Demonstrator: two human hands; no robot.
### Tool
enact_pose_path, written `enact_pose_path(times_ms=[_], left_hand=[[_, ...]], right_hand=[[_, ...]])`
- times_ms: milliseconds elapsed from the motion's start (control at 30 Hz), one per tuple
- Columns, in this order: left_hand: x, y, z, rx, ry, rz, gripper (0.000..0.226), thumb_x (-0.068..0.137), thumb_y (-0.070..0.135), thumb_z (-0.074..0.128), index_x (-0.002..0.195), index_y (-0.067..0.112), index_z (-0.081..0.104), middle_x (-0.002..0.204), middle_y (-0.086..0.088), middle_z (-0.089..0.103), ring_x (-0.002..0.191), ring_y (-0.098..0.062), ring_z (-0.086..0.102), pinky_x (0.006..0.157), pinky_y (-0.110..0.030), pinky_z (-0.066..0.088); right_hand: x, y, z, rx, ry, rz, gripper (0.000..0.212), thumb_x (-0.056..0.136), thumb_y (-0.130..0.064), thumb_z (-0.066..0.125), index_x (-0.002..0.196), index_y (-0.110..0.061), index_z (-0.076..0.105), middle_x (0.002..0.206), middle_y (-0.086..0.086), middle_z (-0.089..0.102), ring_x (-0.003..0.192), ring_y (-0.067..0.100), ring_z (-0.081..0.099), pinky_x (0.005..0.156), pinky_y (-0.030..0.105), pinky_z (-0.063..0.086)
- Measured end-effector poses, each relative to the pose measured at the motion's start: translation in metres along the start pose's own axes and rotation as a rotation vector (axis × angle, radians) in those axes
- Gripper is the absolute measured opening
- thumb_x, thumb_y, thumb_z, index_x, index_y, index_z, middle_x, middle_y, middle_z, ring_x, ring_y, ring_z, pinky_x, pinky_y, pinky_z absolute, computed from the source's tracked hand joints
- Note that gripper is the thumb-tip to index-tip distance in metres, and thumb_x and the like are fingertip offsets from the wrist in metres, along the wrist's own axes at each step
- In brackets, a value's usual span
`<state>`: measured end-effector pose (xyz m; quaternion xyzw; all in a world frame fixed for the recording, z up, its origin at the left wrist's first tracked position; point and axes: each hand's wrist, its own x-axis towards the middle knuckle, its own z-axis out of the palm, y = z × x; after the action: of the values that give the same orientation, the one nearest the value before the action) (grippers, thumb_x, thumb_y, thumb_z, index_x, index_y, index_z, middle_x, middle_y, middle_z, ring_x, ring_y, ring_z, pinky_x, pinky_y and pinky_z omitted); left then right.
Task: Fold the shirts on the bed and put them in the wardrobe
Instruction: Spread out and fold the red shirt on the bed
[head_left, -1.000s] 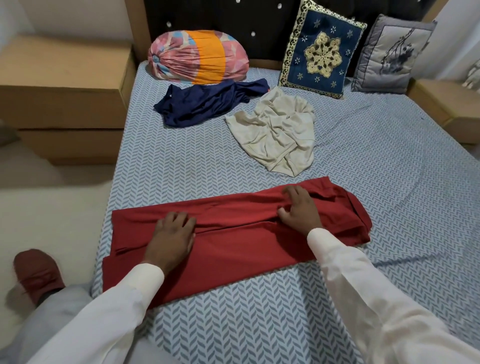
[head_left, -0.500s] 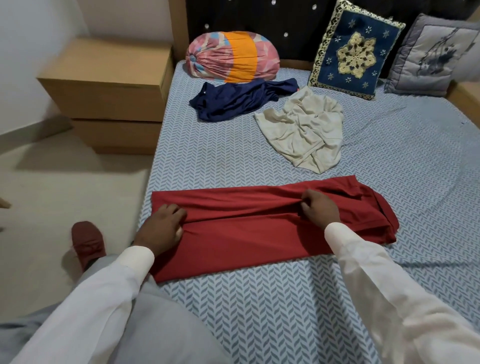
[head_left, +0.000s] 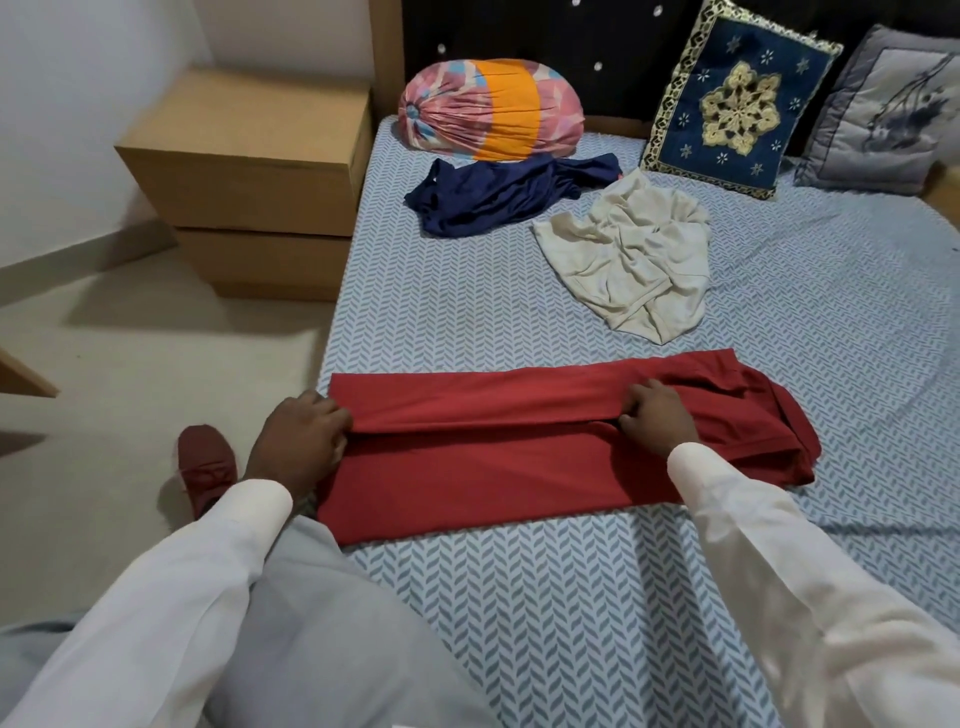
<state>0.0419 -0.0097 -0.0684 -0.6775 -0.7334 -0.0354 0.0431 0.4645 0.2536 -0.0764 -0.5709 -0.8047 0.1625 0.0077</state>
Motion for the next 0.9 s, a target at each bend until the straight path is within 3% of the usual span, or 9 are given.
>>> enact_pose_path(times_ms=[100,200,267,367,467,567,700,800,900], left_hand=[[0.001,0.006,0.003,0.016,-0.060,-0.038,0.023,0.068,0.024,0.045,0.070,0.016,0.066,0.070,-0.002,0.062,0.074,-0.030,0.058,0.069,-0.039,0.046],[0.010,0.019,0.008,-0.062,-0.081,-0.150,0.049,0.065,0.027,0.038,0.099,0.012,0.070,0.108,-0.013,0.068,0.103,-0.034,0.061,0.094,-0.045,0.044],[0.027,0.036,0.011,-0.193,-0.124,-0.223,0.064,0.077,0.030,0.039,0.135,0.010,0.057,0.141,-0.021,0.052,0.130,-0.037,0.049,0.111,-0.048,0.035],[0.055,0.063,0.021,-0.333,-0.274,-0.317,0.067,0.099,0.054,0.028,0.157,0.020,0.022,0.163,-0.017,0.015,0.151,-0.034,0.012,0.121,-0.048,0.011],[0.066,0.065,0.035,-0.293,-0.410,-0.422,0.079,0.095,0.070,0.021,0.159,0.027,0.006,0.165,-0.013,-0.002,0.152,-0.034,-0.005,0.121,-0.050,-0.002],[0.060,0.052,0.047,-0.208,-0.389,-0.431,0.077,0.093,0.072,0.018,0.158,0.034,0.003,0.166,-0.010,-0.003,0.152,-0.033,-0.007,0.121,-0.050,-0.005],[0.050,0.039,0.056,-0.164,-0.282,-0.470,0.081,0.090,0.076,0.015,0.158,0.034,0.009,0.166,-0.011,0.002,0.152,-0.033,-0.003,0.120,-0.048,-0.002],[0.043,0.041,0.062,-0.160,-0.179,-0.474,0.087,0.089,0.075,0.010,0.157,0.024,0.021,0.163,-0.018,0.013,0.150,-0.037,0.007,0.120,-0.050,0.004],[0.035,0.051,0.060,-0.204,-0.103,-0.524,0.084,0.093,0.067,0.022,0.153,0.009,0.031,0.158,-0.027,0.024,0.146,-0.043,0.019,0.118,-0.055,0.016]], right_hand=[[0.002,-0.006,-0.001,-0.060,-0.005,-0.001,0.013,0.074,-0.034,0.062,0.077,-0.024,0.055,0.093,0.001,0.051,0.101,0.031,0.052,0.086,0.040,0.047],[0.002,-0.016,0.005,-0.086,0.151,-0.008,0.019,0.077,-0.035,0.059,0.088,-0.020,0.057,0.097,0.006,0.056,0.099,0.031,0.052,0.084,0.043,0.044],[0.005,-0.025,0.010,-0.076,0.243,-0.052,0.030,0.076,-0.038,0.051,0.097,-0.018,0.059,0.100,0.009,0.060,0.098,0.034,0.055,0.082,0.043,0.045],[0.013,-0.040,0.016,-0.126,0.089,-0.089,0.050,0.084,-0.042,0.053,0.129,-0.021,0.055,0.130,0.011,0.056,0.118,0.036,0.051,0.094,0.045,0.044],[0.015,-0.043,0.015,-0.118,-0.001,-0.016,0.070,0.079,-0.053,0.061,0.142,-0.029,0.045,0.151,0.006,0.040,0.134,0.033,0.040,0.104,0.048,0.040],[0.016,-0.037,0.003,-0.163,-0.006,0.075,0.081,0.072,-0.067,0.058,0.143,-0.031,0.043,0.156,0.001,0.034,0.137,0.032,0.035,0.104,0.051,0.038],[0.017,-0.012,-0.011,-0.092,-0.102,0.220,0.095,0.072,-0.075,0.061,0.153,-0.041,0.026,0.165,0.002,0.019,0.146,0.037,0.023,0.113,0.055,0.030],[0.017,0.003,-0.016,-0.091,-0.189,0.241,0.104,0.073,-0.075,0.063,0.157,-0.041,0.013,0.167,0.002,0.012,0.150,0.038,0.015,0.118,0.056,0.023],[0.011,-0.011,-0.013,-0.115,-0.097,0.228,0.102,0.076,-0.060,0.069,0.158,-0.034,0.016,0.165,0.009,0.014,0.149,0.038,0.016,0.115,0.056,0.025]])
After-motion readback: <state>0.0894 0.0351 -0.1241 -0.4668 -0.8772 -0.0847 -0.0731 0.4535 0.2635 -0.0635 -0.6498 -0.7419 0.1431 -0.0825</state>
